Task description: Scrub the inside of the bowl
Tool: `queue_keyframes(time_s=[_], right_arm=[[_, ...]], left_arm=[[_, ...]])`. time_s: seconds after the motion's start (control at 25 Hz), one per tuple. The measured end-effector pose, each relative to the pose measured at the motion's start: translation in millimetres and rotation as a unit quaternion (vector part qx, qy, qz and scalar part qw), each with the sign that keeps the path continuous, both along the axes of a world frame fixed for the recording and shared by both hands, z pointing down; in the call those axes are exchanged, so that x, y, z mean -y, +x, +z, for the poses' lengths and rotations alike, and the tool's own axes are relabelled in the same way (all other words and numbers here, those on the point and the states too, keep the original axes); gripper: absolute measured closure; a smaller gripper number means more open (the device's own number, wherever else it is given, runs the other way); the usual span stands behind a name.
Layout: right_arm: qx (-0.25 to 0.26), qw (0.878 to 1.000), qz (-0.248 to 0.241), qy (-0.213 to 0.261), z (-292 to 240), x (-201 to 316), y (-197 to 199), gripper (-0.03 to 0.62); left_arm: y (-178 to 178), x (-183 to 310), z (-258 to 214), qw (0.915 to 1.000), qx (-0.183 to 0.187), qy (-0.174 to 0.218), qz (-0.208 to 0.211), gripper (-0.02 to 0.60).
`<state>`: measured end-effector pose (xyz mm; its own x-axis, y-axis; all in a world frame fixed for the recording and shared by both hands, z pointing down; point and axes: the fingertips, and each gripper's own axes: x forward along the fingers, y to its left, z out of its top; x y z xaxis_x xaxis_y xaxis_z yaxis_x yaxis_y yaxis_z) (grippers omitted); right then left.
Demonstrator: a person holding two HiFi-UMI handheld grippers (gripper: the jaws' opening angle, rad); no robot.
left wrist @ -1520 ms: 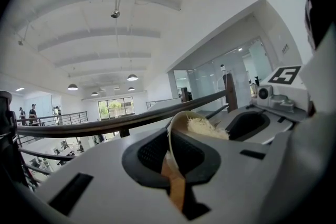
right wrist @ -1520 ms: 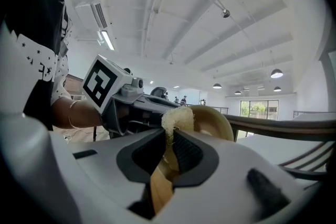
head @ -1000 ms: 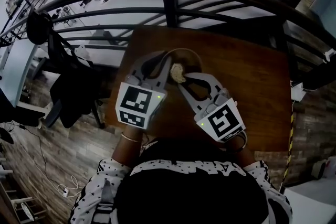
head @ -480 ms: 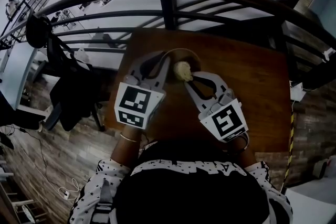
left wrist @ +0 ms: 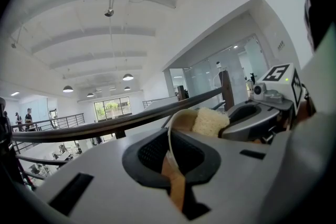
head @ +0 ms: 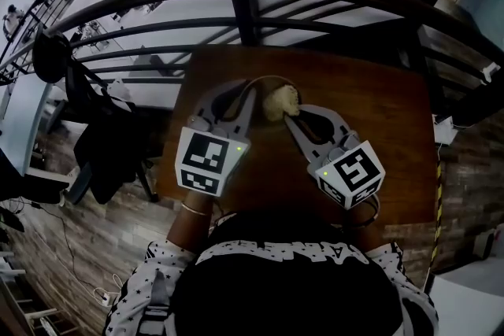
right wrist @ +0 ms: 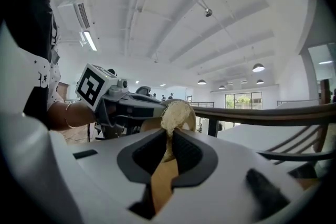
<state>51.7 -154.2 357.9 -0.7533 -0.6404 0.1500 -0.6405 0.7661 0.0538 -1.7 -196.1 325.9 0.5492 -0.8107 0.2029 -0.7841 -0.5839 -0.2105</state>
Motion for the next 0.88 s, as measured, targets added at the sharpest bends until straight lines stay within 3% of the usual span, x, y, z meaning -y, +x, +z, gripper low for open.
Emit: queue_keyframes(time_s=[0.56, 0.88], right_arm=[[-0.025, 0.999, 0.038, 0.027, -8, 9, 14, 0.546], [-0.038, 0.998, 0.033, 0.048, -16, 11, 8, 0.546]], left_arm=[[13, -3, 6, 0.9994, 0.031, 0.009, 0.011, 0.558], [17, -4, 3, 0.9996, 0.026, 0.007, 0.011, 0.558]])
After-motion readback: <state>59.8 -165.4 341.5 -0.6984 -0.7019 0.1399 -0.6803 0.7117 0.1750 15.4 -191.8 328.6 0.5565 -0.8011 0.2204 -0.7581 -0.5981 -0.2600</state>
